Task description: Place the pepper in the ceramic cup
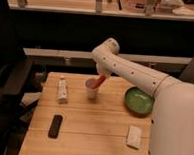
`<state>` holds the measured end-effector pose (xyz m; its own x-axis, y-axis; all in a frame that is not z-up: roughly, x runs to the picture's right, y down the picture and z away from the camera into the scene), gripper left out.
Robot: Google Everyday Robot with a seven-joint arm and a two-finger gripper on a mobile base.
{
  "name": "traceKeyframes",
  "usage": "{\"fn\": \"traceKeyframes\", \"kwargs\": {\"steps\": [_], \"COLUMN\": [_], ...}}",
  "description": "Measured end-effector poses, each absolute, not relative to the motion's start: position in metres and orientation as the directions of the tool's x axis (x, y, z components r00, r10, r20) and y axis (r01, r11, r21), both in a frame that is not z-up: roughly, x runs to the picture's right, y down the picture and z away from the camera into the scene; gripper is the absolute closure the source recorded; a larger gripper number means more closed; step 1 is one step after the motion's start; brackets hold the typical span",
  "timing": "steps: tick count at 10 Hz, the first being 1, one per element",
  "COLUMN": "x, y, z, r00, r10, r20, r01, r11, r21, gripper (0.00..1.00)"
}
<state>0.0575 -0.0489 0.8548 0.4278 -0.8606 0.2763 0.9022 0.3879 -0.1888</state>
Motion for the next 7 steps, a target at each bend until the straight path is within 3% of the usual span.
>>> {"fn": "traceKeyframes", "kwargs": {"steps": [7], "x": [0.059], "y": [-0.0491], "z": [0.8561], "r00": [0.404], "r10": [-0.873], "r20": [0.271], "r01": [0.914], "r11": [0.373], "r21": [-0.162], "gripper": [0.99]}}
